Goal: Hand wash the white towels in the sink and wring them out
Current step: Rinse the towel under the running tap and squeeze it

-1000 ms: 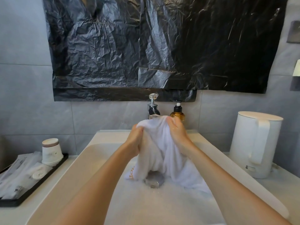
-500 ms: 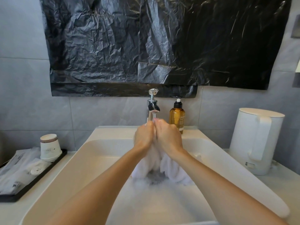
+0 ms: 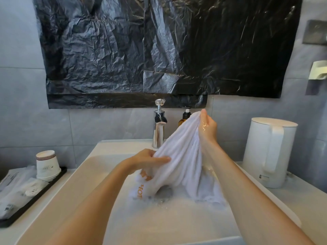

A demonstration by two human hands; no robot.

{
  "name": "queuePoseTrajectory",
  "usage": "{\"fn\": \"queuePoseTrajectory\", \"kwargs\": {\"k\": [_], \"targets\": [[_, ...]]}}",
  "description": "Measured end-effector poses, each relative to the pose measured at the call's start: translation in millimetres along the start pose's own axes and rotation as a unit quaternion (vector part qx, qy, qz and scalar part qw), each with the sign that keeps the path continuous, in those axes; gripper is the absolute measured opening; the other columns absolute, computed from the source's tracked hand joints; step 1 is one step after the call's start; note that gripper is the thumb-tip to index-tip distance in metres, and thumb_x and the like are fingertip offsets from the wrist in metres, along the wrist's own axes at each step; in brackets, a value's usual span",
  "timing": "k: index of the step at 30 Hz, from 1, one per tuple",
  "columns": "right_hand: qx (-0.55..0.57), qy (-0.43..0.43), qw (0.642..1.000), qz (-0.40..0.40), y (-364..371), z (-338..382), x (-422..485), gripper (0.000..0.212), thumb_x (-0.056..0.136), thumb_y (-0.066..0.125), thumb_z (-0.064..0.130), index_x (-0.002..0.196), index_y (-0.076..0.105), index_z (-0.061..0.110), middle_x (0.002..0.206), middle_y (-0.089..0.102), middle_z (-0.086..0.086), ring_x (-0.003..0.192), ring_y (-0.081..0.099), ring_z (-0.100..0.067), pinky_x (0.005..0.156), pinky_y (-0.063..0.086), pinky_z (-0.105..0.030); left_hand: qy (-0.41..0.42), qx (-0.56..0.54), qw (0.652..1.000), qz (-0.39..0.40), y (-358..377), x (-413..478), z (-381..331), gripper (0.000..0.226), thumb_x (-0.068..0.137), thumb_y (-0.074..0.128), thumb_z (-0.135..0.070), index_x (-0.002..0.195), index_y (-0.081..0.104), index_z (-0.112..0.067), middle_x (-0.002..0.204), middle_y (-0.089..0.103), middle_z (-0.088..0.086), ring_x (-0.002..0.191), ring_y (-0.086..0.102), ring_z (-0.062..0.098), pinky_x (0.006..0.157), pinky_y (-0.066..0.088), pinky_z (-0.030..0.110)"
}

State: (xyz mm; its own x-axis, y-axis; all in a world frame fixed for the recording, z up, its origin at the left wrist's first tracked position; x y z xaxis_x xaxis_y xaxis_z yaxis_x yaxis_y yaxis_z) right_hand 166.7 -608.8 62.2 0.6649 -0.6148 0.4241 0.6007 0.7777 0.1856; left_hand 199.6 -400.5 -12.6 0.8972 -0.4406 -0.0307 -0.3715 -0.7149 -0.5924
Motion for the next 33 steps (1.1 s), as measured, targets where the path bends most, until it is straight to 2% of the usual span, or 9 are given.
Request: {"fn": "queuePoseTrajectory", "kwargs": {"k": [4,6,8,12,15,18,24,29,33], "targets": [[0.004,-0.02,1.0,0.004,-0.7,4.6,-0.4,0.039,0.102,0.04,0.039,0.078,0.05,0.011,0.07,0.042,0.005,0.066,0.041,-0.006,0.054,0.036,-0.011,-0.025,-0.173,0.978,-0.109,-19.8,0.0,4.8,0.026,0.085,0.067,-0.041,0.095,0.064,-0.017,0.073,0.053,0.005,0.045,0.045,0.015,0.044,0.034,0.02],[-0.019,-0.034,0.999,0.009,1.4,3.8,-1.6,0.043,0.102,0.04,0.039,0.066,0.039,0.016,0.064,0.033,0.005,0.061,0.032,-0.009,0.055,0.033,-0.021,-0.034,-0.263,0.945,-0.193,-29.8,1.8,1.9,0.01,0.092,0.057,-0.027,0.089,0.063,-0.019,0.064,0.045,0.003,0.039,0.034,0.013,0.04,0.023,0.016],[-0.073,-0.032,0.997,0.018,3.7,-2.2,-1.2,0.044,0.103,0.037,0.041,0.064,0.038,0.02,0.065,0.035,0.005,0.069,0.036,-0.015,0.065,0.033,-0.03,-0.018,-0.347,0.911,-0.22,-32.8,2.1,-4.0,0.011,0.091,0.053,-0.02,0.086,0.063,-0.02,0.07,0.052,0.005,0.051,0.044,0.014,0.047,0.03,0.02],[-0.143,0.019,0.986,0.09,20.9,-13.0,-14.7,0.047,0.104,0.027,0.043,0.111,0.06,0.011,0.111,0.059,-0.006,0.108,0.053,-0.022,0.092,0.038,-0.033,-0.009,-0.471,0.857,-0.208,-29.0,-8.5,-14.3,0.03,0.098,0.045,-0.023,0.069,0.048,-0.017,0.037,0.041,-0.006,0.032,0.041,0.004,0.036,0.029,0.012],[-0.099,0.065,0.976,0.185,47.4,-13.6,-44.7,0.049,0.105,0.029,0.039,0.119,0.056,0.001,0.128,0.053,-0.027,0.119,0.051,-0.033,0.095,0.04,-0.036,0.009,-0.471,0.864,-0.178,-22.4,-12.8,-21.7,0.036,0.1,0.039,-0.029,0.068,0.048,-0.013,0.038,0.046,-0.002,0.043,0.051,0.009,0.039,0.036,0.016],[-0.172,0.023,0.95,0.258,72.5,-24.4,-77.8,0.039,0.102,0.033,0.046,0.107,0.05,0.012,0.096,0.056,-0.003,0.1,0.057,-0.026,0.073,0.043,-0.032,0.04,-0.388,0.899,-0.199,-15.9,-3.3,-22.0,0.031,0.094,0.04,-0.019,0.066,0.052,-0.02,0.051,0.055,0.0,0.051,0.052,0.014,0.041,0.035,0.018],[-0.31,-0.134,0.925,0.175,82.0,-25.7,-95.0,0.031,0.103,0.032,0.038,0.109,0.049,0.013,0.094,0.056,0.0,0.085,0.055,-0.02,0.064,0.037,-0.031,0.091,-0.279,0.922,-0.252,-11.8,-0.4,-26.7,0.008,0.057,0.037,-0.011,0.057,0.04,-0.018,0.053,0.054,-0.009,0.058,0.041,0.018,0.05,0.029,0.026],[-0.376,-0.227,0.872,0.217,85.7,-26.3,-85.1,0.037,0.103,0.03,0.029,0.091,0.06,0.011,0.082,0.061,-0.005,0.08,0.06,-0.027,0.061,0.036,-0.032,0.074,-0.24,0.935,-0.249,-10.8,1.4,-18.3,0.02,0.066,0.04,-0.02,0.057,0.056,-0.028,0.059,0.054,-0.01,0.07,0.048,0.022,0.064,0.037,0.03],[-0.33,-0.111,0.914,0.21,70.1,-30.4,-59.9,0.042,0.104,0.034,0.038,0.098,0.066,0.012,0.089,0.059,-0.003,0.085,0.054,-0.025,0.069,0.032,-0.029,0.072,-0.225,0.954,-0.186,-13.3,2.4,-24.7,0.026,0.091,0.045,-0.022,0.094,0.071,-0.027,0.076,0.061,-0.002,0.064,0.052,0.016,0.045,0.038,0.017]]}}
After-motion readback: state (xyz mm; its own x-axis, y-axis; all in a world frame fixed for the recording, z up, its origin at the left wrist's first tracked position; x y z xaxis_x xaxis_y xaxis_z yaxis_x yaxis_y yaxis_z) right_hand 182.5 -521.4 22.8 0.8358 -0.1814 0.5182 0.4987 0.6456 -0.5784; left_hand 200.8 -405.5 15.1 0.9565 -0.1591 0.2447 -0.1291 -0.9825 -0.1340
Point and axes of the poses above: each hand's wrist, its own x-axis towards the middle knuckle, its own y-axis out of the palm, z = x × y, the point moved 5 cm from there along x, towards the middle knuckle
